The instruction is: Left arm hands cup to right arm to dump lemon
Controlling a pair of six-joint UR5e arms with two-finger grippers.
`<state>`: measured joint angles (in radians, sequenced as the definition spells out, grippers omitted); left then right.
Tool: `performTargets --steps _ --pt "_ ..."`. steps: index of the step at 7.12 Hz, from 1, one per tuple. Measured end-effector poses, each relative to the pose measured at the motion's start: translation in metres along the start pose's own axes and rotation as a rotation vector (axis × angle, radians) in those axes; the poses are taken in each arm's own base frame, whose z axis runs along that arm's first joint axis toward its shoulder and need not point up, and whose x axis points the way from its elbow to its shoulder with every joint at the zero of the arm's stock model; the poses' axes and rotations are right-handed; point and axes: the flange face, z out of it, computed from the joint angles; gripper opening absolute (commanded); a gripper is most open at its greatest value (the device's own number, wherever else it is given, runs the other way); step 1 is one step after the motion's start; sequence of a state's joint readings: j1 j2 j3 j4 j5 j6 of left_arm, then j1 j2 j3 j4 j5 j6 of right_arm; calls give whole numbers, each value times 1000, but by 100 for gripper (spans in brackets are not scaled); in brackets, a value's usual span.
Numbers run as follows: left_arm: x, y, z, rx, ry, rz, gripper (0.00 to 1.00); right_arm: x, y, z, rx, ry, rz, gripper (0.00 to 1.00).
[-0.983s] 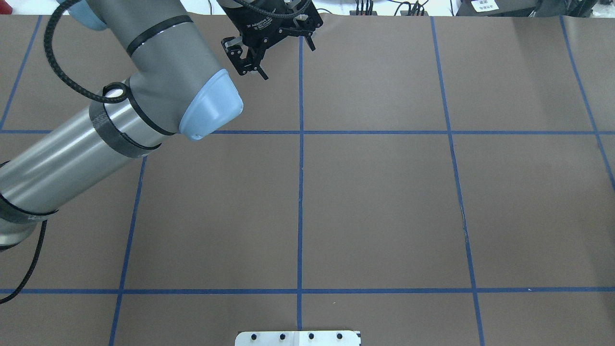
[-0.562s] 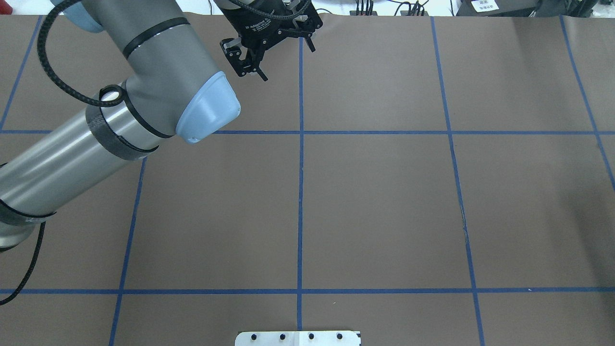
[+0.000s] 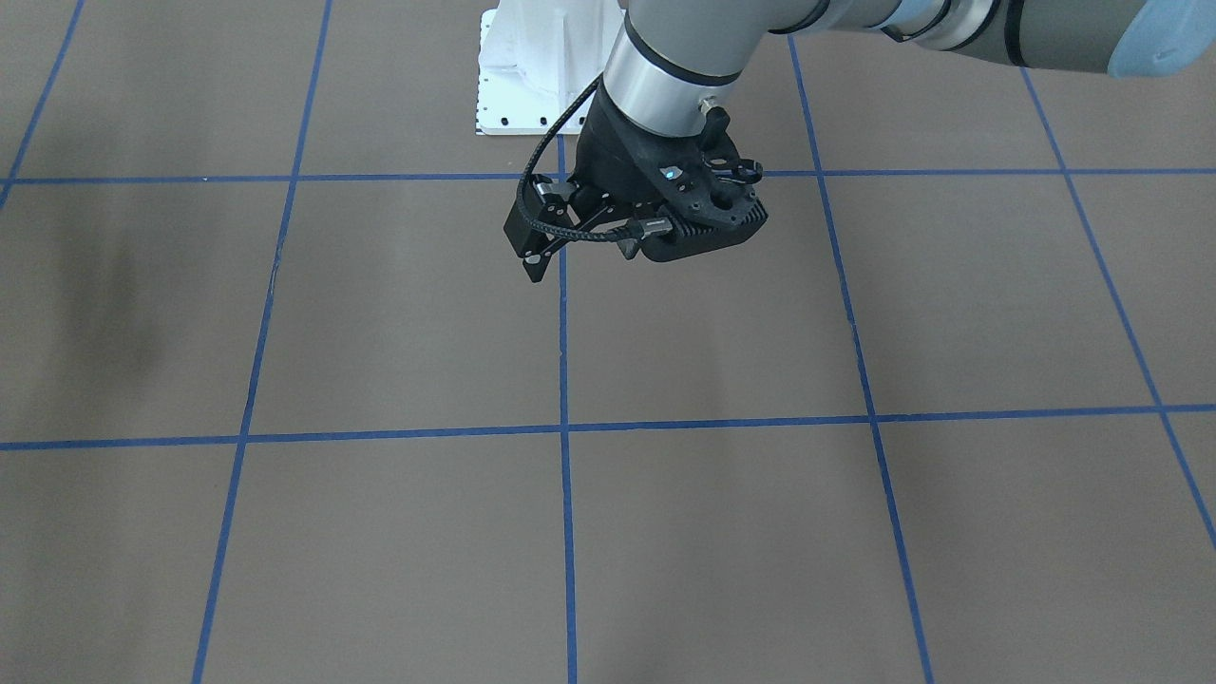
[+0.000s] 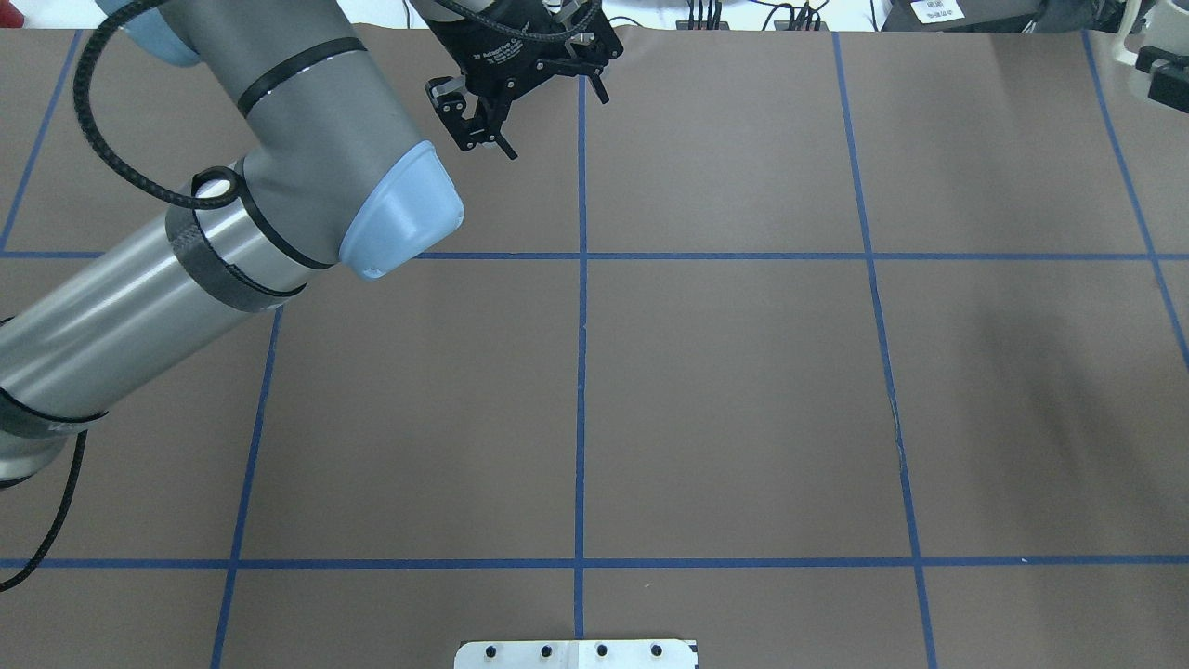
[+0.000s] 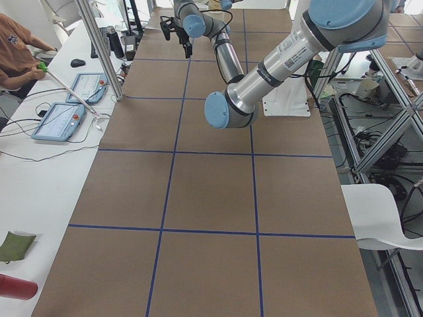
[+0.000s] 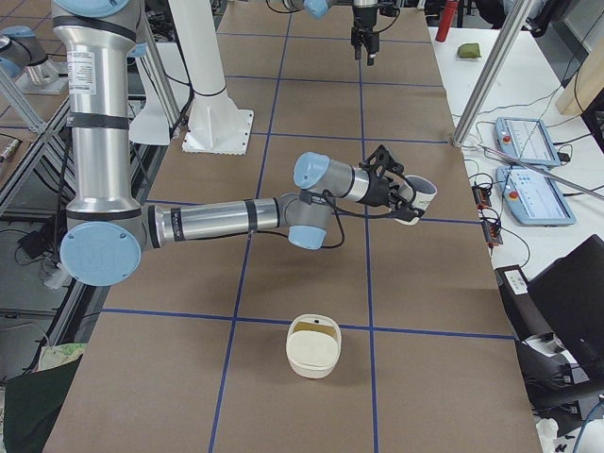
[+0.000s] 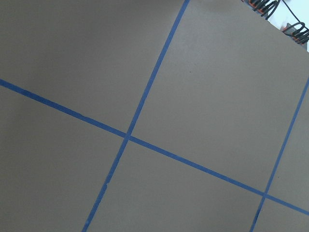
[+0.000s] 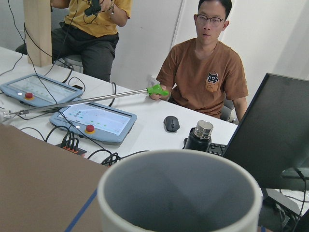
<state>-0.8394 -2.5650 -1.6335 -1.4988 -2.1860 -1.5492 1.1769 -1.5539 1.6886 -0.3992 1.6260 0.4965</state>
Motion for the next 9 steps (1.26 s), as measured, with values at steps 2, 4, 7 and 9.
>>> performTargets --steps 2,4,7,9 --pt "-3 -1 3 -5 -4 9 100 -72 -3 33 -15 73 -141 28" --pt "-5 -3 7 -11 -10 15 100 -170 -21 39 -14 113 -214 29" --pt "-6 -4 9 -14 -13 28 100 -314 -42 30 39 117 -201 29" --pt "-5 -3 7 -12 5 41 100 -385 -40 11 102 121 -195 29"
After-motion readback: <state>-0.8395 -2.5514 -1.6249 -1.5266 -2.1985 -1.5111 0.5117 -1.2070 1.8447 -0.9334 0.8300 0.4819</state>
